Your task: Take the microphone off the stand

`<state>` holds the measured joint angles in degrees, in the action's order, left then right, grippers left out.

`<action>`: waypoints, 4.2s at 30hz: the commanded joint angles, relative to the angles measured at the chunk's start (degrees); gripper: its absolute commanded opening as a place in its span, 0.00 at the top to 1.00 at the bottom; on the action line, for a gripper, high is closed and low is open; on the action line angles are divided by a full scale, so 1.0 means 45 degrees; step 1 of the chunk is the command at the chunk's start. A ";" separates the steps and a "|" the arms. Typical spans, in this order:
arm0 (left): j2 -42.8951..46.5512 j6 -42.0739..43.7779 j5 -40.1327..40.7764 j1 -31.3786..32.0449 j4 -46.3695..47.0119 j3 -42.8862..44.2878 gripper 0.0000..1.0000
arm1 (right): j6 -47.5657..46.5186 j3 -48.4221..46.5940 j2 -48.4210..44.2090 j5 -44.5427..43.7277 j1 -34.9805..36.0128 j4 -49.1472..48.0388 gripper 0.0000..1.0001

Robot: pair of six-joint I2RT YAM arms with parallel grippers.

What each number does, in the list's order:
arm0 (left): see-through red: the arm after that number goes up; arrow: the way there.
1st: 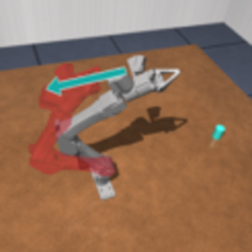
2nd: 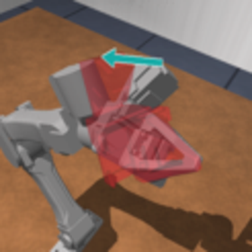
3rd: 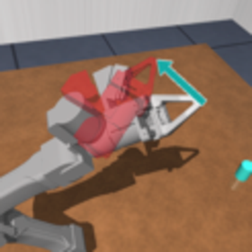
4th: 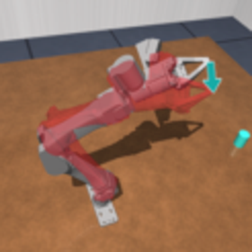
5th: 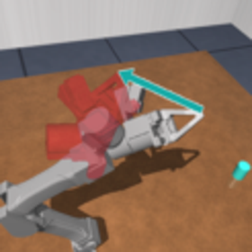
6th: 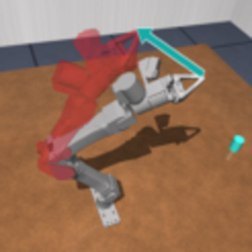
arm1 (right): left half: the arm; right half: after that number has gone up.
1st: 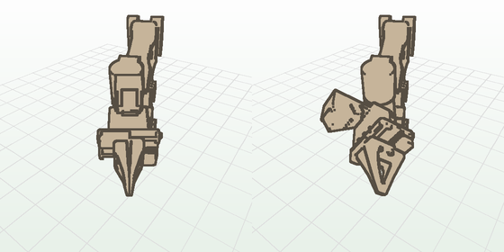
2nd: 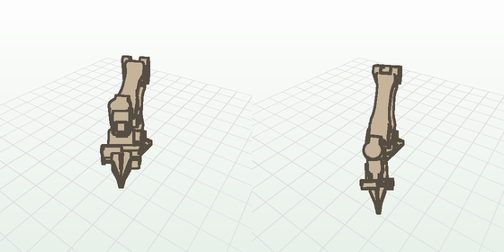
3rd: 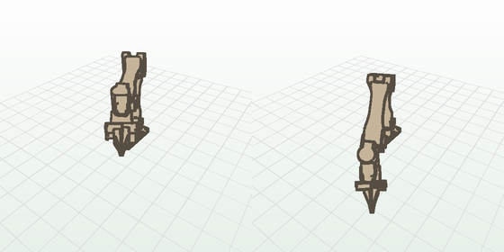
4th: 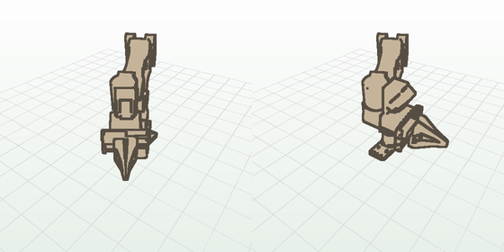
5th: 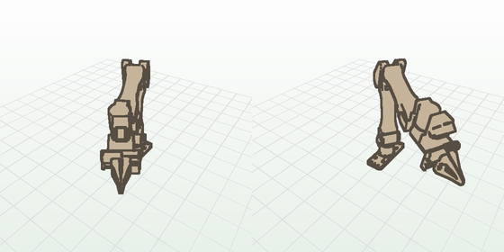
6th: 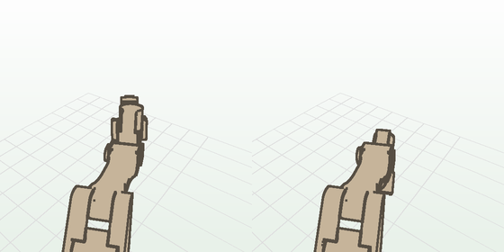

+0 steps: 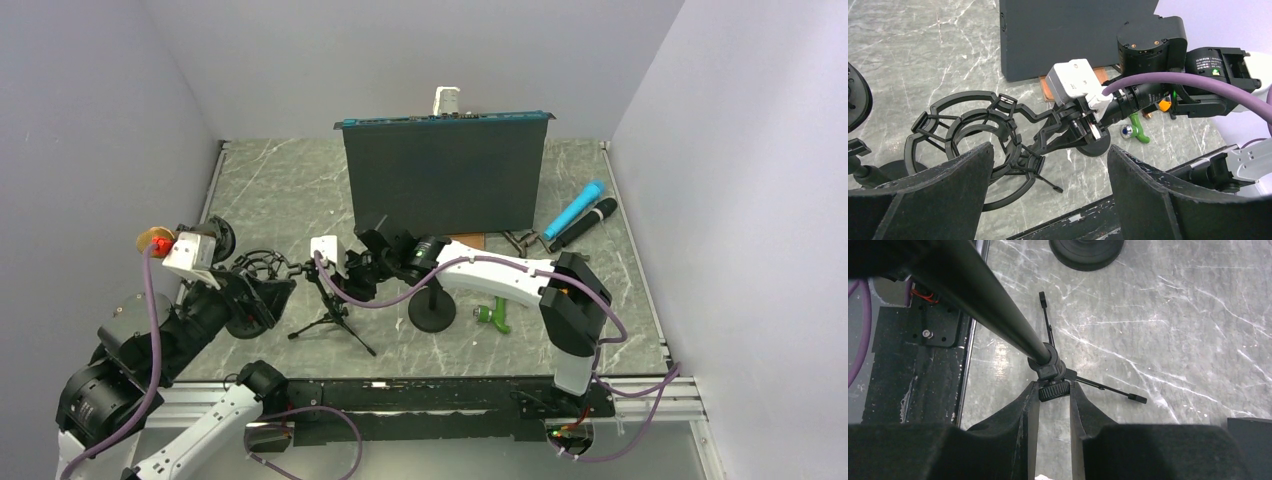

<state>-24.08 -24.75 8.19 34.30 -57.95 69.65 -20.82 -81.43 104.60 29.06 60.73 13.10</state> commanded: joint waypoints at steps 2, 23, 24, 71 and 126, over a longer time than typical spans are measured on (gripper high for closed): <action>0.0162 -0.0172 0.0377 -0.0016 0.0239 0.0049 0.14 | -0.0344 0.0627 0.0486 -0.1019 -0.0136 -0.0399 1.00; 0.0708 -0.0778 0.0678 -0.0016 0.1206 -0.0320 0.16 | 0.0452 0.1973 0.0154 -0.1672 -0.0403 -0.1883 1.00; 0.0629 -0.0799 0.0700 -0.0018 0.1217 -0.0365 0.16 | 0.0506 0.2196 0.0025 -0.1909 -0.0394 -0.2207 1.00; 0.0734 -0.0984 0.1735 -0.0012 0.0848 -0.0627 0.15 | -0.6319 0.5431 -0.0723 -1.5358 0.4568 -0.9120 0.45; -0.3007 -0.0149 -0.2204 -0.0015 0.3259 0.0452 0.27 | 0.4395 0.5294 -0.8101 -0.8325 0.2085 -0.3914 0.18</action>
<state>-35.55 -29.74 -0.80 34.33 -44.51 64.53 -1.50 -56.82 69.36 -8.38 70.06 -3.11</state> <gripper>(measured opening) 0.724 0.822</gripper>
